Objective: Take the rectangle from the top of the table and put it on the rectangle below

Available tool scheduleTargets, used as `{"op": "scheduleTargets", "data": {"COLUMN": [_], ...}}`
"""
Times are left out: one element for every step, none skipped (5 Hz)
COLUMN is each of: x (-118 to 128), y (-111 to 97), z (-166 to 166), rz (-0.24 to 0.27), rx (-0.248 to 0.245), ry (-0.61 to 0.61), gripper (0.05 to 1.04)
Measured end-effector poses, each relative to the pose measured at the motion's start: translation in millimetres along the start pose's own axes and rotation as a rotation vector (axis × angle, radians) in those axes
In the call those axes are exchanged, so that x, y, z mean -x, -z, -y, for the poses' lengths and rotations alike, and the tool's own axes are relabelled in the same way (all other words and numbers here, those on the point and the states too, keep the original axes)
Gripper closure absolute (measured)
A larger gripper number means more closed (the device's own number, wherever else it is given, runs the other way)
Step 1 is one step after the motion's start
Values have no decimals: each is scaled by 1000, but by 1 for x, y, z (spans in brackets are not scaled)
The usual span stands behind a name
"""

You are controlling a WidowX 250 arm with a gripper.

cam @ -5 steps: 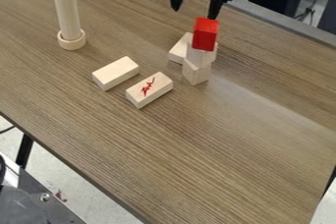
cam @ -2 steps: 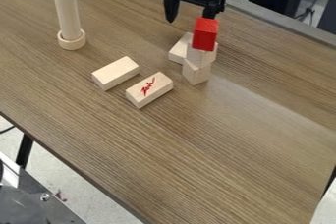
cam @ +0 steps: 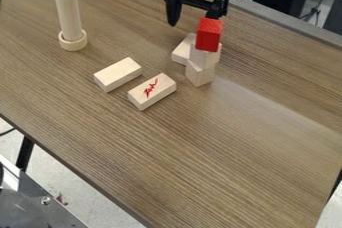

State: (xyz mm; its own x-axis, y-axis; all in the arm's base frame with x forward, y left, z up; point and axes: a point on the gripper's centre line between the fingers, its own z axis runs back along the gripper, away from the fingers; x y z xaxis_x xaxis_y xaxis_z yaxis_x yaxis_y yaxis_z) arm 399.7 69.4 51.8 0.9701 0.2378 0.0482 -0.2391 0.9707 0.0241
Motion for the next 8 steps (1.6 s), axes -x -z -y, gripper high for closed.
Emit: {"op": "scheduleTargets", "data": {"x": [1,3,3,9,11,13,15,11], "y": [1,4,4,10,11,16,26,26], "z": [0,0,1,1,2,3,1,-1], "rz": [-12,-21,-21,-46,-51,-74,-112,-106], "rx": [-1,-2,-2,-1,8,6,-4,-18], "ry": [0,2,5,15,34,41,17,-8], "gripper": [83,83,83,83,83,118,360,522]}}
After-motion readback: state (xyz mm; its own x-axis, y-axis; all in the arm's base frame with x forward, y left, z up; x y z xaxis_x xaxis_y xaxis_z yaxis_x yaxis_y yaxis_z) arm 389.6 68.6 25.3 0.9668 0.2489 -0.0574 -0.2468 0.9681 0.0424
